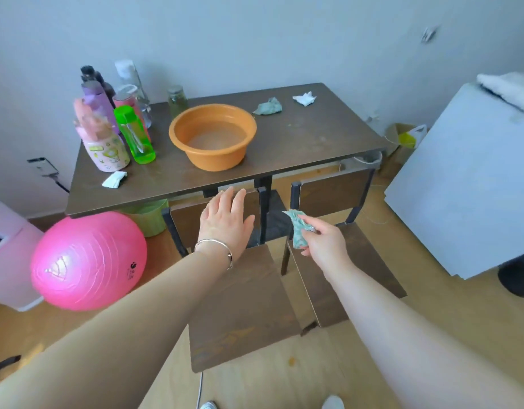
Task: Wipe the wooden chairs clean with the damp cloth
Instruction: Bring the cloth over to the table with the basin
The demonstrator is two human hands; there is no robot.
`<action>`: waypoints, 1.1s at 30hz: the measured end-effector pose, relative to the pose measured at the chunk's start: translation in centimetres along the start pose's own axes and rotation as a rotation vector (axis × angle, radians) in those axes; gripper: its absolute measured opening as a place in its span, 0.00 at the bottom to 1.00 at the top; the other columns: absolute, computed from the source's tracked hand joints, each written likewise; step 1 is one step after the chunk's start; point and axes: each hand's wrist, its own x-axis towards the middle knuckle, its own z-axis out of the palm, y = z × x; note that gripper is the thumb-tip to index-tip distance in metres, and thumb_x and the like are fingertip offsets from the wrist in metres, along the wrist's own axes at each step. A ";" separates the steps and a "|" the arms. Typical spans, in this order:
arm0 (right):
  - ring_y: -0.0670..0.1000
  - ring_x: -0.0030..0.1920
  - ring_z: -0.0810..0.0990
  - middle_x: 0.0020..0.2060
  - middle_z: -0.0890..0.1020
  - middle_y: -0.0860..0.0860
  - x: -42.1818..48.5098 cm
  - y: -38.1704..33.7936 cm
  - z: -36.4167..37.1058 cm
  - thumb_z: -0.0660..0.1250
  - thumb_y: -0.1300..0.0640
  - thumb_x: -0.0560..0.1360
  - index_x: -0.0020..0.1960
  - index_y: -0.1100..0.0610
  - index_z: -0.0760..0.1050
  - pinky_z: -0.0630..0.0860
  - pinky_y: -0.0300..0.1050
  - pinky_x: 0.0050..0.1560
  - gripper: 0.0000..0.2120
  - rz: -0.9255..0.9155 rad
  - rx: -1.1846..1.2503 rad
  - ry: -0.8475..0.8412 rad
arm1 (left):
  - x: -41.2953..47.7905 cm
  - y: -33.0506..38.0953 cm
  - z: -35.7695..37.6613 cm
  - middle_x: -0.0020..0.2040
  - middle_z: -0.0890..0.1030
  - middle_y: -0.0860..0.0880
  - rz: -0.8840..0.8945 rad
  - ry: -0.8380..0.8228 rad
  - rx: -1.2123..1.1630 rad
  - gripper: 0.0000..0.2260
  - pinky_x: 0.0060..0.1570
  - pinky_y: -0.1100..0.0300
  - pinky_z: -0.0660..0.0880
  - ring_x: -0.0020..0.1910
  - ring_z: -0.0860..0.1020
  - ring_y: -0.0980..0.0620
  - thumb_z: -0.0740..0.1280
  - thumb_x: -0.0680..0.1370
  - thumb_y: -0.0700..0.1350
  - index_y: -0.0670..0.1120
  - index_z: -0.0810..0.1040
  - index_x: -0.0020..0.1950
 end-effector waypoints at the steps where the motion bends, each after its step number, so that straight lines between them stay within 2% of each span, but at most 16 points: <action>1: 0.50 0.53 0.81 0.64 0.76 0.49 0.5 -0.2 -1.9 0.66 0.60 0.79 0.66 0.46 0.76 0.82 0.38 0.40 0.18 -0.025 -0.023 -0.008 | 0.4 1.8 -0.2 0.78 0.55 0.48 -0.008 0.015 -0.007 0.26 0.73 0.45 0.58 0.76 0.54 0.44 0.54 0.81 0.56 0.51 0.52 0.77; 7: 0.50 0.55 0.79 0.64 0.76 0.51 4.1 -0.9 -13.0 0.65 0.58 0.79 0.68 0.46 0.74 0.83 0.41 0.44 0.18 -0.236 -0.273 -0.012 | 2.2 13.0 -0.7 0.78 0.54 0.48 -0.050 0.075 -0.044 0.26 0.72 0.45 0.56 0.76 0.52 0.44 0.53 0.82 0.56 0.52 0.51 0.77; 12: 0.50 0.51 0.78 0.61 0.76 0.51 6.9 -2.1 -19.8 0.62 0.59 0.80 0.67 0.44 0.75 0.79 0.39 0.35 0.18 -0.369 -0.397 0.010 | 3.0 19.4 -2.0 0.78 0.54 0.48 -0.067 0.124 -0.051 0.26 0.73 0.45 0.56 0.76 0.51 0.44 0.53 0.81 0.56 0.52 0.51 0.77; 15: 0.51 0.52 0.78 0.60 0.76 0.51 8.1 -3.1 -22.6 0.64 0.59 0.80 0.66 0.44 0.75 0.82 0.44 0.41 0.18 -0.411 -0.431 0.020 | 3.6 21.6 -3.0 0.78 0.53 0.48 -0.080 0.143 -0.046 0.26 0.73 0.45 0.55 0.76 0.51 0.44 0.53 0.81 0.56 0.52 0.50 0.77; 18: 0.51 0.52 0.77 0.59 0.76 0.52 9.1 -4.3 -24.5 0.62 0.61 0.80 0.66 0.44 0.76 0.82 0.48 0.46 0.19 -0.458 -0.447 0.026 | 4.4 22.8 -3.9 0.78 0.52 0.48 -0.084 0.162 -0.033 0.26 0.73 0.45 0.54 0.76 0.50 0.45 0.53 0.81 0.56 0.52 0.50 0.77; 20: 0.50 0.52 0.77 0.58 0.76 0.52 9.9 -5.1 -25.4 0.62 0.62 0.80 0.66 0.45 0.76 0.81 0.47 0.46 0.19 -0.486 -0.463 0.032 | 5.3 23.2 -4.3 0.78 0.53 0.48 -0.096 0.176 -0.022 0.26 0.73 0.45 0.55 0.76 0.51 0.45 0.53 0.81 0.56 0.52 0.50 0.77; 25: 0.49 0.48 0.75 0.55 0.75 0.51 12.1 -6.9 -25.4 0.61 0.61 0.80 0.67 0.45 0.75 0.78 0.40 0.39 0.19 -0.522 -0.536 0.040 | 7.3 23.5 -4.8 0.78 0.54 0.49 -0.107 0.182 0.005 0.26 0.73 0.45 0.56 0.76 0.52 0.45 0.53 0.81 0.57 0.53 0.50 0.77; 33: 0.51 0.48 0.74 0.56 0.75 0.53 15.6 -8.9 -22.2 0.61 0.62 0.80 0.67 0.46 0.75 0.79 0.47 0.45 0.19 -0.514 -0.605 0.039 | 11.3 20.6 -3.6 0.78 0.53 0.48 -0.099 0.145 0.028 0.26 0.73 0.45 0.55 0.76 0.52 0.44 0.52 0.82 0.57 0.53 0.49 0.77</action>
